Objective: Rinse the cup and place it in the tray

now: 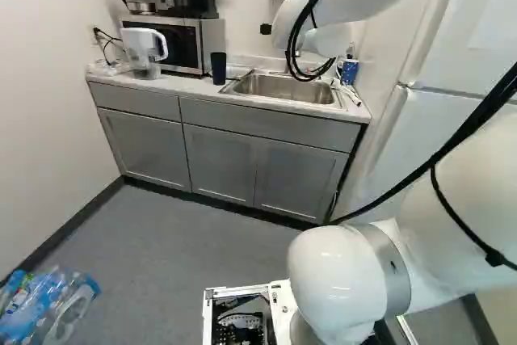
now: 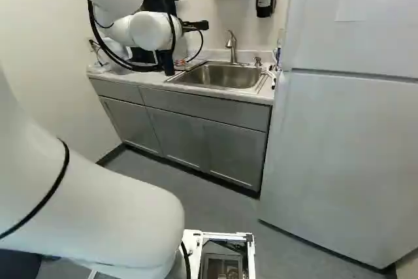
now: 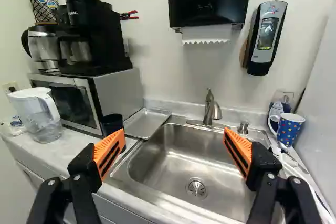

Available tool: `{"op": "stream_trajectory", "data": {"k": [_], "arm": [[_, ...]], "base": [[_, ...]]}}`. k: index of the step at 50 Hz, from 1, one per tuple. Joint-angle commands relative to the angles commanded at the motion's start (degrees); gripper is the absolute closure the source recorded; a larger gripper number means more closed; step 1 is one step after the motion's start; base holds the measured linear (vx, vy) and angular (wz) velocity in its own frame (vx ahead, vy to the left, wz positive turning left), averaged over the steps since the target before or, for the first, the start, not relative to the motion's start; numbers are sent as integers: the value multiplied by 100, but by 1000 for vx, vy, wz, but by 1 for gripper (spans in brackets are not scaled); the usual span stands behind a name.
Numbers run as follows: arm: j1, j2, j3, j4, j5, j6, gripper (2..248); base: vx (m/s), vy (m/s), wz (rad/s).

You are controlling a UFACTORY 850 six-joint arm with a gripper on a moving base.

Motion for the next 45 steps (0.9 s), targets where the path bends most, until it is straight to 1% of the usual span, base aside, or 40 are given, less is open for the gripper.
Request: {"op": "stream_trajectory", "data": {"k": [27,45], "arm": [[0,0,0,0,0,0,3],[0,0,0,0,0,0,3]], "base": [[146,-28,-1],[148,-1,-1]]}}
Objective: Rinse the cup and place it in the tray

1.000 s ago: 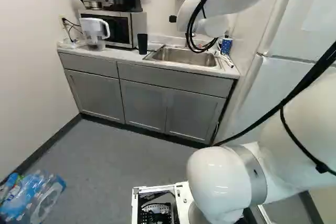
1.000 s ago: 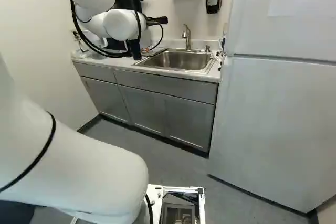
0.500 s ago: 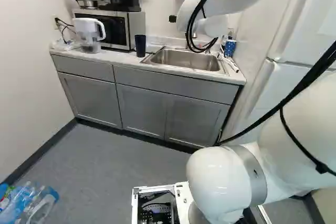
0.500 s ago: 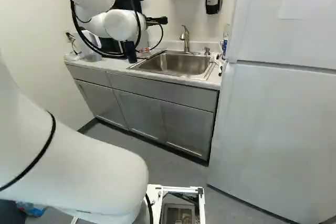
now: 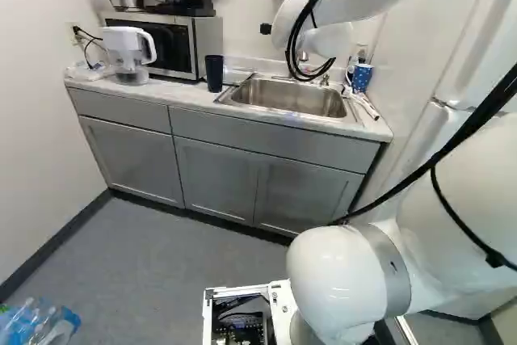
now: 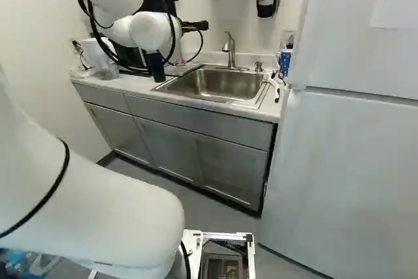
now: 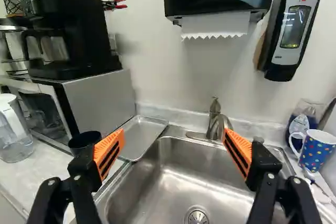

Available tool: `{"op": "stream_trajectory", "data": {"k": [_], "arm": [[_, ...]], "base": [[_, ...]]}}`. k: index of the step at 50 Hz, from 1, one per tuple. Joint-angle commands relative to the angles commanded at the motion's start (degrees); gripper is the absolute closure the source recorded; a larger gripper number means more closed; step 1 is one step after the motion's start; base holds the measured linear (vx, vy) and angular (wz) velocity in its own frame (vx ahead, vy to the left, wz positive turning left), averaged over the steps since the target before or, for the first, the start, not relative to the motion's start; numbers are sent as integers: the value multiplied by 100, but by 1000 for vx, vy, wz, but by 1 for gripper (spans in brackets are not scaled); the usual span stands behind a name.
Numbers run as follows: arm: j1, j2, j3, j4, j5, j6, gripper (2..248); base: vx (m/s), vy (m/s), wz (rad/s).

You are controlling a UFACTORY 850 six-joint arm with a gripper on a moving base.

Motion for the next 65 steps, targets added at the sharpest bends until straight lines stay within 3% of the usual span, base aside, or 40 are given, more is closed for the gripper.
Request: {"op": "stream_trajectory", "data": {"k": [65], "arm": [[0,0,0,0,0,0,3]], "base": [[116,-1,4]]}}
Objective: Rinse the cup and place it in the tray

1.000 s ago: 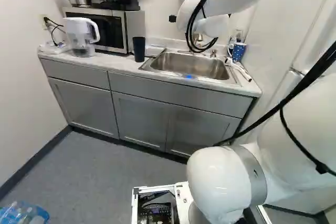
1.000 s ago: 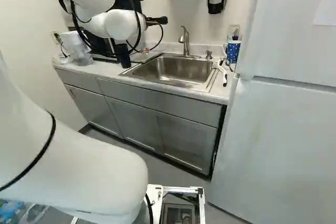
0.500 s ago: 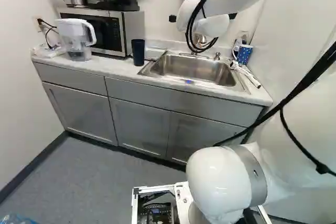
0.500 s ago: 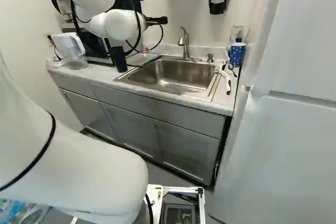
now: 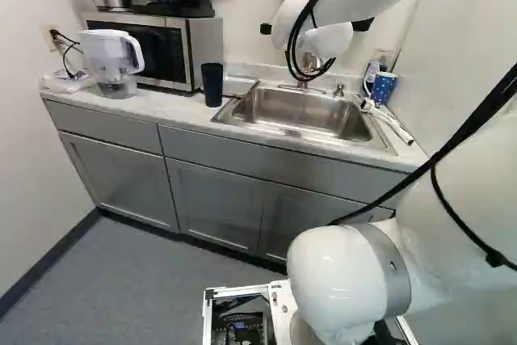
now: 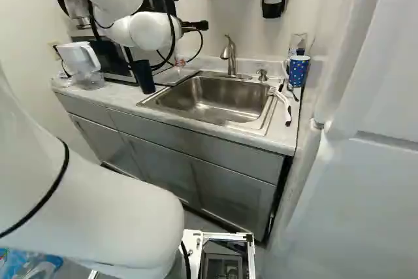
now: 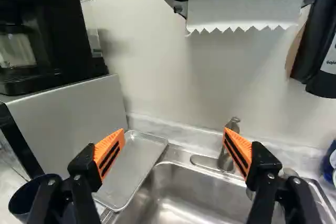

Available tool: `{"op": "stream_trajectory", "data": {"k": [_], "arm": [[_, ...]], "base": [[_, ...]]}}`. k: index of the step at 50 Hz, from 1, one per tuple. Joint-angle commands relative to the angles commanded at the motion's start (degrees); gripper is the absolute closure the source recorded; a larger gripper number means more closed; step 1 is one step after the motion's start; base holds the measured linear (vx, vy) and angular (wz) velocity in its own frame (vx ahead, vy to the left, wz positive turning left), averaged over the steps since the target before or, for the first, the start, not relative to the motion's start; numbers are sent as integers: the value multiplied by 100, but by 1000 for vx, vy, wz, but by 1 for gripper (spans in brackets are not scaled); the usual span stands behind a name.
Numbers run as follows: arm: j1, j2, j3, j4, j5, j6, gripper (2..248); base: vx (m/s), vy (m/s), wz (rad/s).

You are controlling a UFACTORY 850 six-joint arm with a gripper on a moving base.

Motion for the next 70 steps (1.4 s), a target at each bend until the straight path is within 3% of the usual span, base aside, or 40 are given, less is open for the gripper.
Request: {"op": "stream_trajectory", "data": {"k": [21,70], "arm": [[-14,-250,-221,13,-30,0,3],[-174,-1573,-1481,424,-415,0,3]], "base": [[0,0,0],[0,0,0]]}}
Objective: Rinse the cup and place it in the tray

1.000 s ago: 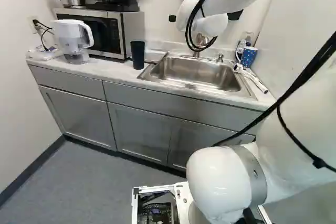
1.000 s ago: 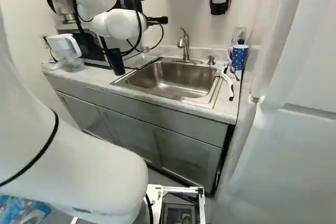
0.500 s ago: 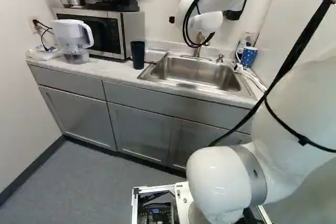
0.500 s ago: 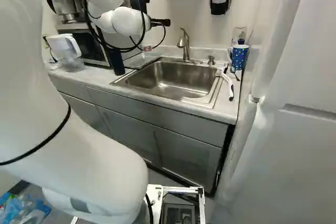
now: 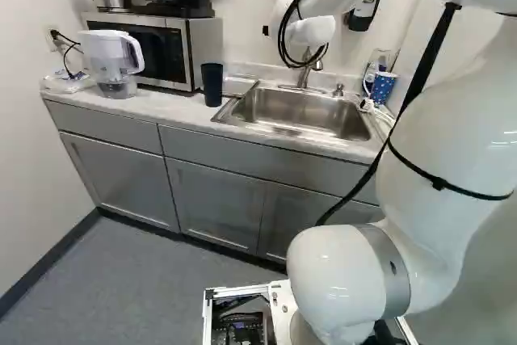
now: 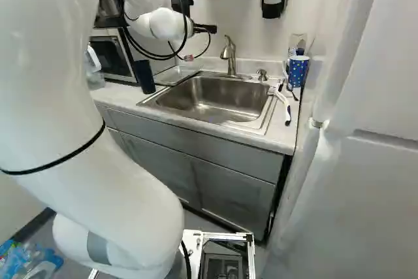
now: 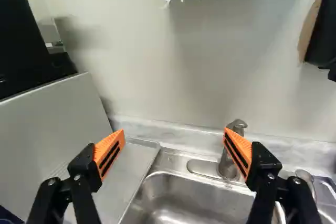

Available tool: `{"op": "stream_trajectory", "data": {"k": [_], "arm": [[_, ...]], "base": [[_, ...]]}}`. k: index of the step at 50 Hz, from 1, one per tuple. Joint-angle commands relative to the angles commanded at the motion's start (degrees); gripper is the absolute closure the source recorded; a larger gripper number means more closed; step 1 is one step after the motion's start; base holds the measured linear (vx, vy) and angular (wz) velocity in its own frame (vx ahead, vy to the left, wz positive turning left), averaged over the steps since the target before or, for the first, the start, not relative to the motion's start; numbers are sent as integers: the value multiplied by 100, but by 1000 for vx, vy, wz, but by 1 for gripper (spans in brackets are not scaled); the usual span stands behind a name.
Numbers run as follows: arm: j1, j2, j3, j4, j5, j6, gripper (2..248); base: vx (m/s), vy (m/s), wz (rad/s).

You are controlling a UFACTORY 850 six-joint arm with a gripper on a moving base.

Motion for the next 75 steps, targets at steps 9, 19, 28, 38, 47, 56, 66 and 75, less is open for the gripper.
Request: {"op": "stream_trajectory", "data": {"k": [9,19,28,38,47,56,66,75], "arm": [[-50,-263,-269,-12,-114,0,3],[-114,-555,-575,-88,-280,0,3],[-178,-803,-840,-190,-444,0,3],[-247,-1018,-1076,-340,-679,0,3],[-255,-1088,-1153,-483,-942,0,3],[-255,-1138,-1208,-624,-1220,0,3],[-288,-1229,-1311,-748,-1524,0,3],[-353,-1343,-1439,-827,-1746,0,3]], "base": [[0,0,0],[0,0,0],[0,0,0],[0,0,0],[0,0,0],[0,0,0],[0,0,0],[0,0,0]]}}
